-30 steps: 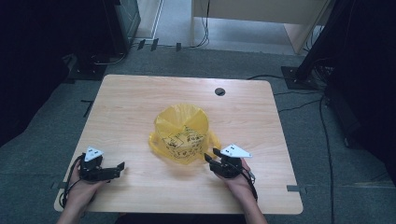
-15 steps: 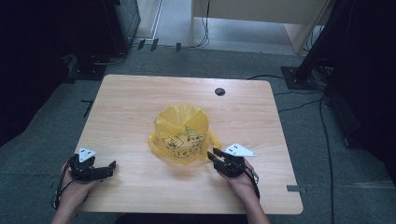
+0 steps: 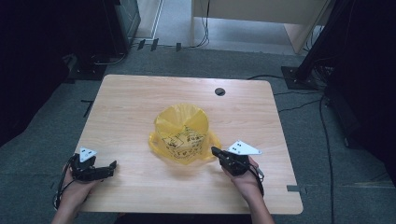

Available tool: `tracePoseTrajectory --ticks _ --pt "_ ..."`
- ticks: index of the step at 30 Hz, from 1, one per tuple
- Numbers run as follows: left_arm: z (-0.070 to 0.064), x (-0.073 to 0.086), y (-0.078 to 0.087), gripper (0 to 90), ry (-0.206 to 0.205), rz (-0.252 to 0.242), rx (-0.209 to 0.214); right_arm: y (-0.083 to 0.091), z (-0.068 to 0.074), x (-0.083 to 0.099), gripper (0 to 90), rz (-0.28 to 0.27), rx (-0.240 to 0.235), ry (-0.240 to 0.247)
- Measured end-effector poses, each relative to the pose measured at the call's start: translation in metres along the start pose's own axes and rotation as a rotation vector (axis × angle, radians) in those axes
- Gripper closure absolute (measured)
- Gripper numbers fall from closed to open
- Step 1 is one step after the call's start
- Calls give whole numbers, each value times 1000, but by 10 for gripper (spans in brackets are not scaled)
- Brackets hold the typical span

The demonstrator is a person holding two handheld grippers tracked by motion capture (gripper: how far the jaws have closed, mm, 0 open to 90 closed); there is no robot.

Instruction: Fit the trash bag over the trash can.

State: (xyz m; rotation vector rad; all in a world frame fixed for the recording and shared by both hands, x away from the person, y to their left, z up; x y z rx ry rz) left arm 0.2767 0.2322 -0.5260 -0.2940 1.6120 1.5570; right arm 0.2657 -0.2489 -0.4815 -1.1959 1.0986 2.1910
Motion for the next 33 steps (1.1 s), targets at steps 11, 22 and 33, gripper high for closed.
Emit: tracePoseTrajectory --ticks 11,22,33 --pt "-1 0 0 5 7 0 -5 18 1 -41 900 -67 -57 52" --pt "-1 -1 -1 5 8 -1 -5 15 26 -88 900 -90 -165 271" --pt "-1 -1 -1 5 7 -2 -5 -17 60 -122 900 35 -282 511"
Point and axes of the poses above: each handheld gripper's, and its own axes: y roughly backward along the jaws, x roughly out of its underside, z roughly to its left, the point moved 1 cm from there along -y, roughly forward along the jaws, and after that the axes turned 11 degrees about -y, right-handed, at the moved point
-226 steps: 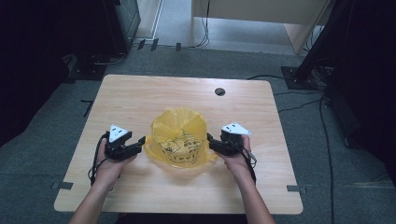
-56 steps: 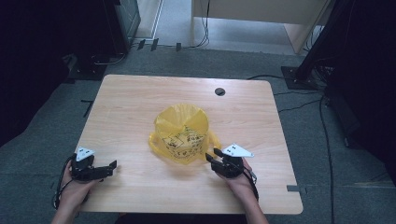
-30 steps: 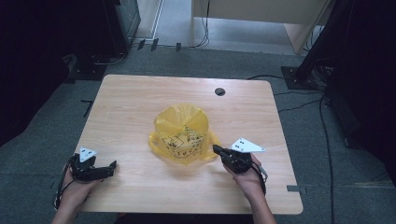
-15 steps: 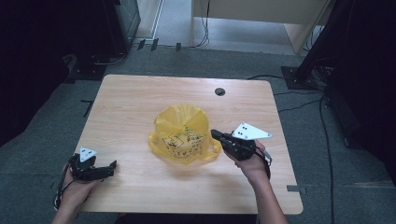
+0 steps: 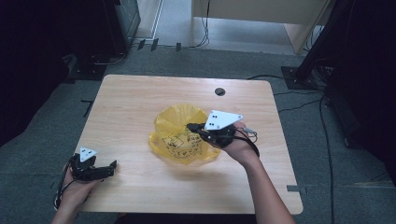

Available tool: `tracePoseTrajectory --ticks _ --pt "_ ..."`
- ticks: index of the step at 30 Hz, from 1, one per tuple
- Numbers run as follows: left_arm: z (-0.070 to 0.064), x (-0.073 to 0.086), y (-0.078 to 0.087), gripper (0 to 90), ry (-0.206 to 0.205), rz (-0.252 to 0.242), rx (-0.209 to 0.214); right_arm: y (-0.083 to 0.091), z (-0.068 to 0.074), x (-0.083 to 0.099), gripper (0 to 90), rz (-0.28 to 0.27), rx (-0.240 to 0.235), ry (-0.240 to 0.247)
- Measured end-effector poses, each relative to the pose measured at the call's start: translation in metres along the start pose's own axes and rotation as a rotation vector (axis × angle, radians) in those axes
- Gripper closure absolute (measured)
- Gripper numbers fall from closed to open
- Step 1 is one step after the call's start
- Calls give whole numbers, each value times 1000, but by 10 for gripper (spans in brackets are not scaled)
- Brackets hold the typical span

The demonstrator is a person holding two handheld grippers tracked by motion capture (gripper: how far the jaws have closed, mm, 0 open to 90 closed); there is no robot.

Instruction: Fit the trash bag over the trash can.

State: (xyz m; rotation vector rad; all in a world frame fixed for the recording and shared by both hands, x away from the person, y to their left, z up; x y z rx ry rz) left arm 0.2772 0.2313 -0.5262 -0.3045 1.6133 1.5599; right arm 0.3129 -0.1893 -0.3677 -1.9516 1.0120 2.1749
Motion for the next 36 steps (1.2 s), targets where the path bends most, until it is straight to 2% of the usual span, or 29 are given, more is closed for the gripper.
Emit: tracePoseTrajectory --ticks 3,5,7,9,14,22,27,34,36 --pt "0 0 0 5 -2 0 2 -12 2 -9 900 40 -42 54" --pt "0 0 0 5 -3 0 3 -19 6 -14 900 68 -69 117" --pt "0 0 0 5 -3 0 3 -27 9 -19 900 109 -99 135" --pt "0 0 0 5 -3 0 3 -35 11 -23 900 157 -96 155" --pt "0 0 0 5 -2 -2 2 -53 8 -31 900 248 -102 149" --pt "0 0 0 5 -4 -1 3 -79 0 -34 900 432 -209 171" --pt "0 0 0 5 -4 -1 3 -97 -2 -39 900 512 -214 173" --pt "1 0 0 6 -4 -1 4 -125 4 -39 900 646 -242 212" --pt "1 0 0 6 -4 -1 4 -131 3 -36 900 662 -243 214"
Point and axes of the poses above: each handheld gripper's, and its own axes: y roughly backward along the jaws, x roughly out of its underside, z roughly to its left, the point moved 1 cm from there along -y, roughly forward along the jaws, and after that the axes turned 11 degrees about -y, right-handed, at the moved point
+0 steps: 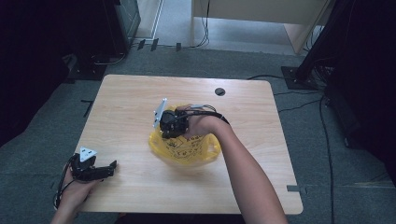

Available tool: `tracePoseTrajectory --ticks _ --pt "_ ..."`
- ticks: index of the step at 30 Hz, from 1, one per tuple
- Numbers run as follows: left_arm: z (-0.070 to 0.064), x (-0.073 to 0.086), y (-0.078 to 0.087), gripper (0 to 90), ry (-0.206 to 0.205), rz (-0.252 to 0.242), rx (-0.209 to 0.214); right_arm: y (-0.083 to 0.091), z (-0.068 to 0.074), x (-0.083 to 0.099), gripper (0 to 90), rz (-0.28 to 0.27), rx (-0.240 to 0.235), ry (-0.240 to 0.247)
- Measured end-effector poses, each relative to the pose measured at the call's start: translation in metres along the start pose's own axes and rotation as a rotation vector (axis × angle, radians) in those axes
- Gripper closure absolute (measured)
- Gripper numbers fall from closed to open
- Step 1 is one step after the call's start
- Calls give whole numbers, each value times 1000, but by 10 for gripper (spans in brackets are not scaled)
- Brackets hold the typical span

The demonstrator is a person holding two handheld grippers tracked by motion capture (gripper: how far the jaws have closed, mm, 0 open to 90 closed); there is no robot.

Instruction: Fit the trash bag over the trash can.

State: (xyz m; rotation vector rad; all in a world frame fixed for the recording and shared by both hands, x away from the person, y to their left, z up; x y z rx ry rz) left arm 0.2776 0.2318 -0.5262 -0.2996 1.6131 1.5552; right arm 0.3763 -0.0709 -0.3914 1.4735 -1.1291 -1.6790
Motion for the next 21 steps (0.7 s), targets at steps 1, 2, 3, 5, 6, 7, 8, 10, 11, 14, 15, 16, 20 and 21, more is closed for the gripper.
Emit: tracePoseTrajectory --ticks 1,2,3,5,6,7,8,10,11,14,15,16,20,21 --pt "0 0 0 6 0 0 0 -3 -1 0 900 3 -10 -2" --pt "0 0 0 6 0 0 0 -5 -2 -1 900 8 -22 -6" --pt "0 0 0 6 0 0 0 -8 -4 -1 900 7 -32 -7" --pt "0 0 0 5 0 0 1 -14 -5 -1 900 31 -39 -22" --pt "0 0 0 6 0 0 1 -17 -6 -1 900 44 -43 -27" --pt "0 0 0 6 -1 0 1 -20 -7 -1 900 60 -48 -36" --pt "0 0 0 6 -1 0 1 -23 -8 -1 900 68 -45 -31" --pt "0 0 0 6 -1 0 1 -29 -7 -3 900 103 -29 -37" --pt "0 0 0 6 -1 0 1 -33 -8 -4 900 114 -17 -27" --pt "0 0 0 6 -1 0 1 -45 -7 -3 900 157 -5 -6" --pt "0 0 0 6 -2 0 1 -48 -7 -3 900 167 -4 -2" --pt "0 0 0 6 -2 0 1 -51 -8 -3 900 178 -4 10" --pt "0 0 0 6 -1 0 1 -54 -9 -3 900 168 -34 29" --pt "0 0 0 6 -1 0 1 -54 -10 -3 900 165 -38 29"
Point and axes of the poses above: each handheld gripper's, and its own axes: y roughly backward along the jaws, x roughly out of its underside, z roughly to its left, the point moved 1 cm from there along -y, roughly forward along the jaws, and after that the axes turned 11 degrees about -y, right-handed, at the moved point
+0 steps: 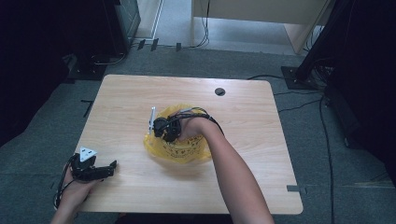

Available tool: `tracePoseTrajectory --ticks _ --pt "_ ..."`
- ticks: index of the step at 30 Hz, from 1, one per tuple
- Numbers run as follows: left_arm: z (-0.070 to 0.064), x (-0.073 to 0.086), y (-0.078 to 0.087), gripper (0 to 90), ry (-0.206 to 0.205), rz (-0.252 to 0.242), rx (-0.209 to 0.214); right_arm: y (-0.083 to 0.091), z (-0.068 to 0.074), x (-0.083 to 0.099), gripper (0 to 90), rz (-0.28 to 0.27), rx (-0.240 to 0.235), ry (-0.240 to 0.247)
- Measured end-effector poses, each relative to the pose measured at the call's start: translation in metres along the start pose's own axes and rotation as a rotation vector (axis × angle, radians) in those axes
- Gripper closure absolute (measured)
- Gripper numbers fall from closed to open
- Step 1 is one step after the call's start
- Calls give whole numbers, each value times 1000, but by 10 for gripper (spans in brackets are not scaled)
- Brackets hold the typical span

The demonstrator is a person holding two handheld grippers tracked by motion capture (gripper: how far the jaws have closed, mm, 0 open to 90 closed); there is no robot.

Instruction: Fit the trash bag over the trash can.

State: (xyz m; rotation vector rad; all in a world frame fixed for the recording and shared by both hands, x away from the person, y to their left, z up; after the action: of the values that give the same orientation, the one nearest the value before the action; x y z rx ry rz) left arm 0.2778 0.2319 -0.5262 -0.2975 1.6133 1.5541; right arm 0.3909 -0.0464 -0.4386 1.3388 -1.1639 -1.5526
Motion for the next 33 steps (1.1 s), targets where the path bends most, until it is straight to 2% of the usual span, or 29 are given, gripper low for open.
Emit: tracePoseTrajectory --ticks 3,5,8,13,16,18,20,26,31,33 --pt "0 0 0 6 0 0 0 0 -1 0 900 -4 -9 1" --pt "0 0 0 6 0 -1 0 0 0 -1 884 1 2 2" --pt "0 0 0 6 0 -1 0 9 4 -2 883 -4 5 18" --pt "0 0 0 6 0 -1 0 40 10 -1 900 -56 6 94" --pt "0 0 0 6 0 0 0 52 18 5 900 -26 -14 191" --pt "0 0 0 6 0 0 0 56 22 10 900 28 -40 214" --pt "0 0 0 6 0 2 0 55 23 15 900 76 -70 204" --pt "0 0 0 6 1 0 -1 40 23 16 900 193 -100 134" --pt "0 0 0 6 1 -1 -1 29 19 16 900 265 -149 71" --pt "0 0 0 7 1 -1 -2 26 15 15 900 274 -164 44"
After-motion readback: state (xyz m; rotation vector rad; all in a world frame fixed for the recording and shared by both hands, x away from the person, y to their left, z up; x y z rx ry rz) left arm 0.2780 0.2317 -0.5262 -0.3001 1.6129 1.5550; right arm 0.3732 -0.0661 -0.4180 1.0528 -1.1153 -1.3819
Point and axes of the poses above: each handheld gripper's, and its own axes: y roughly backward along the jaws, x roughly out of its underside, z roughly to its left, the point moved 1 cm from there along -y, roughly forward along the jaws, and after that the axes turned 11 degrees about -y, right-handed, at the moved point
